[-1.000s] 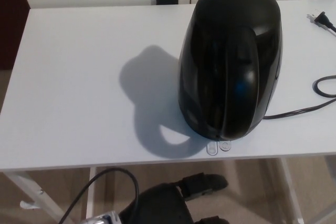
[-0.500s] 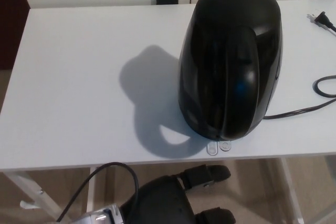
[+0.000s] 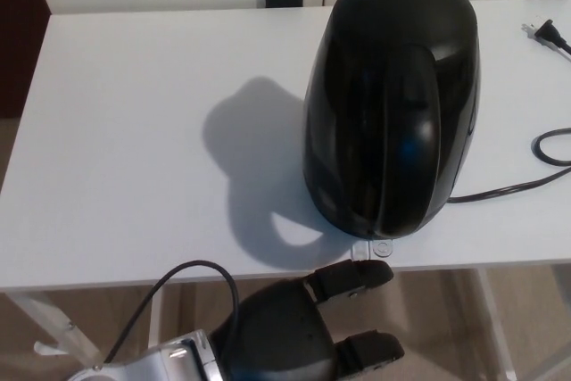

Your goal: The robot walk towards a table in front and click the button on the base of the boilling pot using its left middle finger

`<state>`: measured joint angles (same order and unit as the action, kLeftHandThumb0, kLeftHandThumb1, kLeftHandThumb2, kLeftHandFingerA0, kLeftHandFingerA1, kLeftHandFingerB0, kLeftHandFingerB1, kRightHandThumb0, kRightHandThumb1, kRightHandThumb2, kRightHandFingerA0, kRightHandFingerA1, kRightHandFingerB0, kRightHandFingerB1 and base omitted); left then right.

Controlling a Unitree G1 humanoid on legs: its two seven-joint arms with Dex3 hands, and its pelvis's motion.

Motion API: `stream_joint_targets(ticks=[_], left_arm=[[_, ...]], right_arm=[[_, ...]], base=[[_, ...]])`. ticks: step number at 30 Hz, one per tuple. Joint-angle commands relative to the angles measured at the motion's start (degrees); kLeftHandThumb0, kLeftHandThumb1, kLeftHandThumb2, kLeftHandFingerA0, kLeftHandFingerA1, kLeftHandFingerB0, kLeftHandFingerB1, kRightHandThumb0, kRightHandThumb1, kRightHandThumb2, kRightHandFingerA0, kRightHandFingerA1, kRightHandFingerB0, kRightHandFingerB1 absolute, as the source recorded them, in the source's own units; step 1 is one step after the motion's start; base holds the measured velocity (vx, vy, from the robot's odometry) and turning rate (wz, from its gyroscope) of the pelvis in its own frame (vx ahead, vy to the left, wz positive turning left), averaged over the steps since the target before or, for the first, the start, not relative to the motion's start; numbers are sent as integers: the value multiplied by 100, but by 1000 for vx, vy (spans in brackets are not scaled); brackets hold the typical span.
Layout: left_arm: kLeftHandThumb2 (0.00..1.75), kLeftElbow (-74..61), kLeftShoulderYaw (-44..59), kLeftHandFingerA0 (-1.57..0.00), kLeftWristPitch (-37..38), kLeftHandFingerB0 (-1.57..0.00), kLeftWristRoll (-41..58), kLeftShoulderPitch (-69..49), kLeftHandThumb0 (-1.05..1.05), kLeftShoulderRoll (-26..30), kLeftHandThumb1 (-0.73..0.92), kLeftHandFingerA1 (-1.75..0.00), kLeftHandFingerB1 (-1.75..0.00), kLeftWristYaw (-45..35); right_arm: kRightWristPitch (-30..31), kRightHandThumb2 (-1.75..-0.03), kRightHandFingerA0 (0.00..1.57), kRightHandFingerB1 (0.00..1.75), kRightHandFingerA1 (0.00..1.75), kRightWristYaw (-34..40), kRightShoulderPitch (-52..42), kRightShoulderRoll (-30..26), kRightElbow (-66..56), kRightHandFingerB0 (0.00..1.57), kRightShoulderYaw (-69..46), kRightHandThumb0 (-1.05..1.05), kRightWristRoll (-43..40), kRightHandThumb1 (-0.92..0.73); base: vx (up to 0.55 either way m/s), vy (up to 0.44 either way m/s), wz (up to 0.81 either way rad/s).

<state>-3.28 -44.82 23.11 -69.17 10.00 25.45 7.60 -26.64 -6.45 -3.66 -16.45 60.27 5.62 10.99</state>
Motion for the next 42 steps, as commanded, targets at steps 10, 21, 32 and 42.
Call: stream_joint_targets(ticks=[10, 21, 32, 42], left_arm=[[64, 100, 78, -31, 58, -27, 22, -71, -71, 25, 81, -31, -31, -15], [64, 204, 74, -31, 34, -27, 0, -17, -71, -77, 80, -31, -31, 44], [65, 413, 70, -32, -50, -25, -135, 91, -71, -197, 81, -31, -30, 173], [65, 600, 48, -33, -115, -27, -191, 158, -71, -316, 80, -31, -30, 242]], right_arm=[[-37, -58, 75, 39, 43, 54, 30, -129, 35, 58, 30, -42, 69, -62], [53, -59, 67, 38, 42, 133, -42, -161, -128, 53, 84, -44, 165, -62], [123, -59, 66, 38, 41, 100, -12, -153, -178, 56, 103, -46, 167, -62], [122, -60, 66, 38, 41, -20, -80, -193, -285, 55, 118, -47, 186, -63]], base=[[0, 0, 0], [0, 0, 0], [0, 0, 0], [0, 0, 0]])
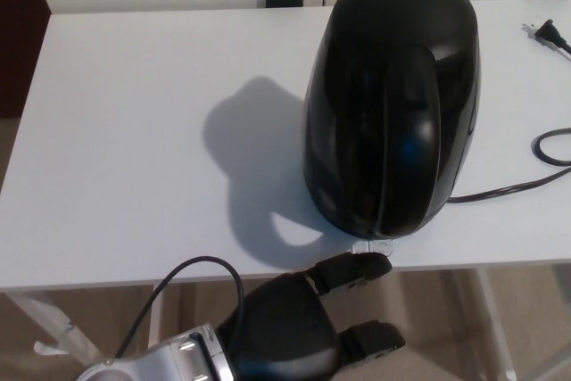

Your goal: The robot walk towards a table in front and click the button on the base of the boilling pot using its left middle finger

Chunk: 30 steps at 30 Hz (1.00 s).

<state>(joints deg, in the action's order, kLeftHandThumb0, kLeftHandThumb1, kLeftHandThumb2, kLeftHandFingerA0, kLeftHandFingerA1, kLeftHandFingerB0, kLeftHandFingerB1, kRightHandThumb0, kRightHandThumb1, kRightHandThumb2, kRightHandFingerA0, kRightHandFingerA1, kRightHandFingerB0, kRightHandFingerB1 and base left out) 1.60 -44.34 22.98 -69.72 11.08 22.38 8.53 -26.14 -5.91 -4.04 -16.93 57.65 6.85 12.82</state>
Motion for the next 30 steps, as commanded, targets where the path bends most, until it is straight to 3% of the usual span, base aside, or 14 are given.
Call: stream_joint_targets(ticks=[1, 6, 7, 8, 9, 10, 30], left_arm=[[65, 123, -3, -33, -105, -27, -143, 53, -71, -12, 80, -31, -30, 156], [64, 74, 33, -28, -138, -24, 4, 44, -71, -37, 81, -32, -30, -218], [64, 98, 31, -30, -145, -25, -29, 42, -71, -48, 80, -32, -30, -147], [64, 110, 38, -30, -144, -25, -32, 47, -71, -56, 80, -32, -30, -123], [64, 111, 41, -30, -141, -25, -26, 50, -71, -58, 80, -32, -30, -126], [64, 106, 41, -29, -147, -24, -31, 56, -71, -60, 81, -31, -30, -157], [64, 125, 78, -28, -188, -23, -6, 168, -70, -149, 81, -31, -30, -310]], right_arm=[[81, -60, 66, 38, 41, -106, -38, -137, -16, 55, -21, -47, -25, -63], [113, -60, 69, 38, 42, -88, -44, -134, -46, 55, -16, -47, 2, -63], [111, -83, 64, 52, 56, -111, -38, -128, -31, 50, -29, -52, -18, -53], [97, -83, 64, 52, 57, -119, -34, -125, -33, 50, -38, -51, -28, -52], [93, -83, 64, 52, 57, -118, -34, -126, -37, 50, -40, -51, -28, -52], [95, -60, 69, 39, 42, -115, -35, -131, -50, 56, -35, -47, -19, -63], [29, -60, 70, 39, 43, -39, -42, -162, -67, 55, 38, -46, 99, -65]], base=[[0, 0, 0], [0, 0, 0], [0, 0, 0], [0, 0, 0], [0, 0, 0], [0, 0, 0], [0, 0, 0]])
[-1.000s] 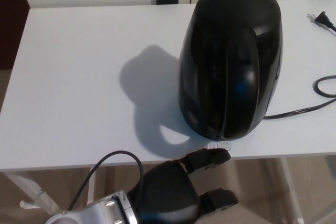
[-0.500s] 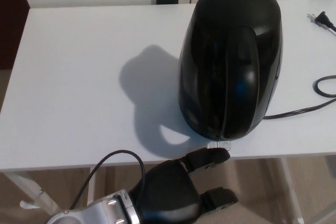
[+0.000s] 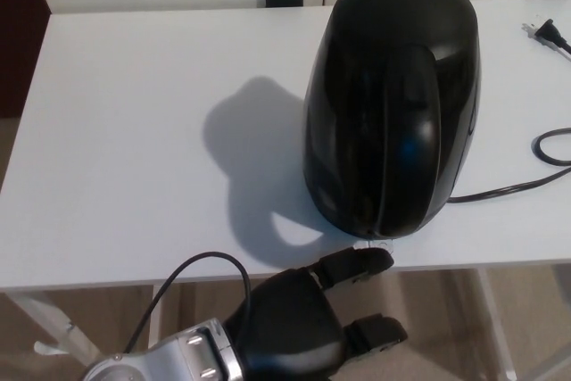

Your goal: The robot walk towards a table in front and click the button on the base of the boilling pot using its left middle finger

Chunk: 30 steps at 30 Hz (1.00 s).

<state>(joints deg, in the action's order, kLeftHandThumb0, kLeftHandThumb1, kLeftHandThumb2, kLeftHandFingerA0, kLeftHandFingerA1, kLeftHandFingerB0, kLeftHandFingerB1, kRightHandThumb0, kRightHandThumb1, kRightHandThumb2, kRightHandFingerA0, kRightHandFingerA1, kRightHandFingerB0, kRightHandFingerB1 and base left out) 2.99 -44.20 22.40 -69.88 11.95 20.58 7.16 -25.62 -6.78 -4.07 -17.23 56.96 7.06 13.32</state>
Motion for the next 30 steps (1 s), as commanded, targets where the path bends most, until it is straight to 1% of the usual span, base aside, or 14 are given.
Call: stream_joint_targets(ticks=[1, 3, 10, 15, 23, 24, 26, 27, 30], left_arm=[[64, -15, 63, -28, -132, -23, 12, 81, -70, 32, 81, -31, -30, -176], [65, -14, 81, -29, -142, -25, 44, 92, -71, 24, 82, -31, -30, -200], [65, -24, 98, -28, -197, -23, -12, 175, -71, 26, 83, -31, -30, -270], [64, 127, 70, -30, -190, -25, -11, 217, -70, -25, 82, -31, -30, -141], [65, 166, 54, -28, -234, -23, 2, 202, -71, -57, 83, -31, -30, -244], [65, 183, 40, -29, -244, -23, -10, 180, -71, -57, 83, -31, -30, -218], [65, 198, 2, -27, -267, -22, -2, 132, -71, -66, 83, -30, -29, -277], [65, 197, -15, -27, -278, -22, -25, 117, -71, -65, 82, -31, -30, -248], [65, 216, -51, -28, -288, -22, -54, 89, -71, -62, 82, -31, -30, -145]], right_arm=[[-23, -60, 70, 39, 43, 49, -39, -133, 2, 55, 19, -46, 47, -65], [-39, -60, 72, 39, 43, 57, -36, -132, 18, 56, 27, -49, 50, -64], [-68, -60, 72, 39, 43, 87, 9, -139, 92, 56, 91, -47, 93, -64], [-78, -60, 72, 39, 43, 53, 6, -136, 103, 56, 78, -48, 60, -64], [-15, -59, 72, 38, 42, 77, 27, -146, 83, 56, 112, -49, 99, -65], [-39, -60, 71, 39, 43, 66, 25, -153, 76, 56, 114, -53, 101, -65], [-11, -60, 70, 39, 42, 35, 9, -159, 35, 56, 107, -51, 87, -64], [0, -61, 71, 38, 43, 39, 5, -163, 25, 55, 112, -47, 95, -65], [15, -61, 71, 38, 43, 57, 3, -169, 9, 55, 130, -47, 119, -66]], base=[[0, 0, 0], [0, 0, 0], [0, 0, 0], [0, 0, 0], [0, 0, 0], [0, 0, 0], [0, 0, 0], [0, 0, 0], [0, 0, 0]])
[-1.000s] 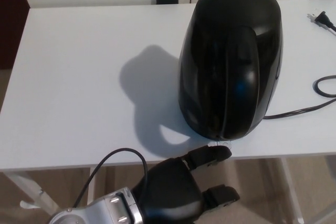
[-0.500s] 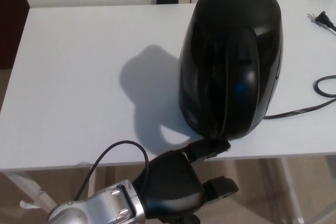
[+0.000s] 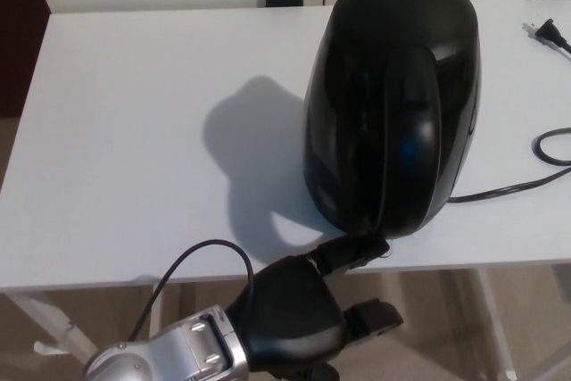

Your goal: The robot walk towards a table in front and click the button on the base of the boilling pot using its left middle finger

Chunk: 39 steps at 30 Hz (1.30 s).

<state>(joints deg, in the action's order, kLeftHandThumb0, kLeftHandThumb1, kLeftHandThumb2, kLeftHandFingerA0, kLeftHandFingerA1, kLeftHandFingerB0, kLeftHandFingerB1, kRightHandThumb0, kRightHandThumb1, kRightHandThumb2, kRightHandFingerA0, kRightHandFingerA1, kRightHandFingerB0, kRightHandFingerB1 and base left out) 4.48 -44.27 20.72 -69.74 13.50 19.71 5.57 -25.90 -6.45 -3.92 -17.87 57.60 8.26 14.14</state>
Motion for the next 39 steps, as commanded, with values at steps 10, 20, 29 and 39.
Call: stream_joint_targets(ticks=[10, 20, 29, 39], left_arm=[[65, 219, -216, -29, -243, -23, -223, -147, -72, -5, 83, -32, -30, 175], [65, 388, -361, -29, -367, -23, -270, -184, -72, -1, 83, -31, -30, 237], [66, 134, -354, -28, -379, -21, -238, -218, -72, 51, 81, -30, -29, 226], [64, -837, -350, -26, -163, -22, -86, -740, -72, 332, 82, -32, -30, 290]], right_arm=[[111, -60, 68, 38, 42, 57, 0, -125, -143, 55, 68, -44, 115, -64], [174, -60, 66, 38, 41, 96, 54, -146, -160, 56, 118, -47, 206, -64], [180, -60, 64, 38, 41, 74, 2, -160, -221, 55, 127, -48, 192, -64], [151, -63, 74, 37, 43, -18, 30, -180, -41, 53, 175, -62, 194, -71]], base=[[0, 0, 0], [0, 0, 0], [0, 0, 0], [0, 0, 0]])
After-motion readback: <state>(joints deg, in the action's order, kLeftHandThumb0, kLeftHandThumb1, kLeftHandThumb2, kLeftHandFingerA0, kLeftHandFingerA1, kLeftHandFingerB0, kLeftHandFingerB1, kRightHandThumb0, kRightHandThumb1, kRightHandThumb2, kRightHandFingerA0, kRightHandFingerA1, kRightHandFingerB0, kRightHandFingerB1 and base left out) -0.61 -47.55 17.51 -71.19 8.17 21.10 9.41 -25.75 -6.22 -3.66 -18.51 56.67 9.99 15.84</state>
